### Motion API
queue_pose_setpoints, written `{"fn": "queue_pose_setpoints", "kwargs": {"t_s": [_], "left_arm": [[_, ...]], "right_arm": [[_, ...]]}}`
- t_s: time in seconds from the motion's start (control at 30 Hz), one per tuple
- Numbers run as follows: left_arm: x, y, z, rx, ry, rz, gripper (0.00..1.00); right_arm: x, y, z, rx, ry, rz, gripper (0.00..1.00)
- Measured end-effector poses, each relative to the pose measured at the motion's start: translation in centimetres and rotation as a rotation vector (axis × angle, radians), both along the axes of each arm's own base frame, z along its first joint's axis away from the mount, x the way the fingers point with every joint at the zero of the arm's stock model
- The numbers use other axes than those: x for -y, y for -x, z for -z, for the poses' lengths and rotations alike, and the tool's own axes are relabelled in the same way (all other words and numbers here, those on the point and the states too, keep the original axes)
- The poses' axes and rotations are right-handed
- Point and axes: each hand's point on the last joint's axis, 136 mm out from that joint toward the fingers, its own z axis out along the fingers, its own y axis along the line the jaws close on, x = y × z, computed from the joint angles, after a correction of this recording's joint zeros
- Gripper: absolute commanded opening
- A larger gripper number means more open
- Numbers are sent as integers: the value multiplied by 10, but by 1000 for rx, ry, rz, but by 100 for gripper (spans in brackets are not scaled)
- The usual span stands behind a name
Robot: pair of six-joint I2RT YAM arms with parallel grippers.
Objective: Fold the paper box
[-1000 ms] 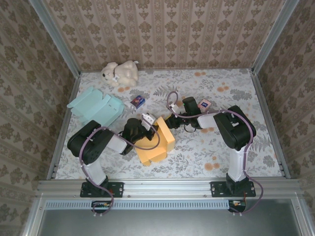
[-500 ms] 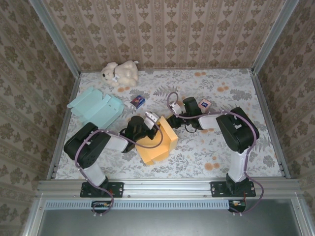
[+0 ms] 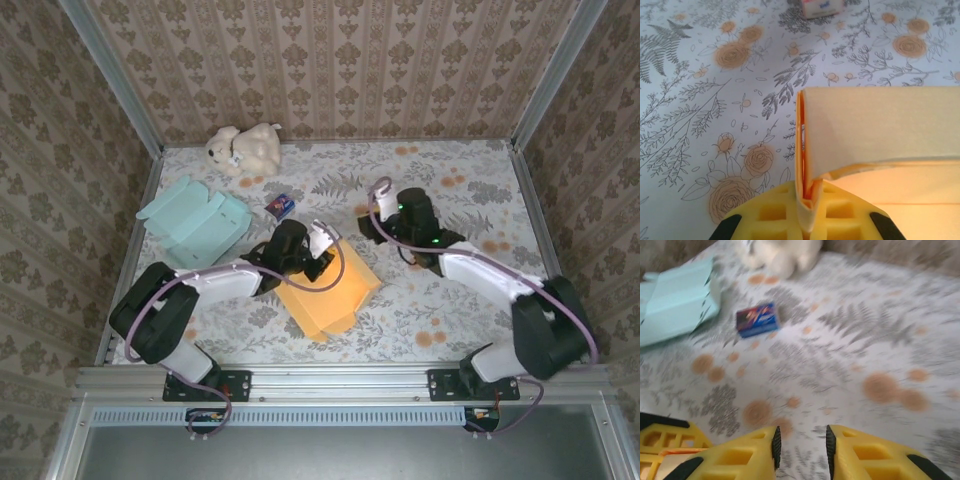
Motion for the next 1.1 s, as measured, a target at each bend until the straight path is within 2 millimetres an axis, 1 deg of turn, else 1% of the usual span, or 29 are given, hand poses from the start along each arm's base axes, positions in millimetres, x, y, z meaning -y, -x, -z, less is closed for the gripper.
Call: {"fn": "queue_pose_setpoints", "kwargs": {"t_s": [0.07, 0.13, 0.2, 0.23, 0.3, 0.37, 0.43, 0.47, 0.57, 0.63, 0.7, 0.8, 1.0, 1.1], "left_arm": [[6, -2, -13, -3, -39, 25, 0], [10, -5, -32, 4, -82, 47, 0], [12, -8, -50, 19, -129, 60, 0], [11, -9, -58, 21, -161, 63, 0], [10, -14, -68, 23, -220, 66, 0], [6, -19, -70, 7, -298, 63, 0], [2, -22, -60, -23, -389, 62, 0], [-1, -24, -51, -48, -447, 62, 0], [-16, -22, -16, -138, -622, 76, 0], [-29, -16, 9, -199, -739, 93, 0], [-42, -10, 29, -253, -843, 114, 0], [-56, -8, 45, -300, -954, 127, 0], [-64, -25, 69, -304, -1114, 115, 0], [-64, -30, 69, -281, -1164, 111, 0]], "right_arm": [[31, 1, -27, 46, 5, 98, 34], [64, 6, -51, 88, -8, 214, 34], [89, 20, -67, 131, -45, 312, 35], [97, 30, -69, 146, -69, 346, 35], [107, 46, -66, 152, -112, 387, 35], [112, 56, -58, 128, -139, 414, 36], [114, 61, -53, 100, -154, 426, 36], [114, 63, -54, 93, -163, 430, 36], [115, 68, -57, 86, -193, 438, 36], [115, 70, -60, 89, -208, 441, 36], [115, 71, -62, 92, -219, 442, 36], [115, 71, -61, 85, -230, 443, 36], [113, 72, -61, 78, -238, 434, 36], [112, 72, -61, 77, -240, 430, 36]]}}
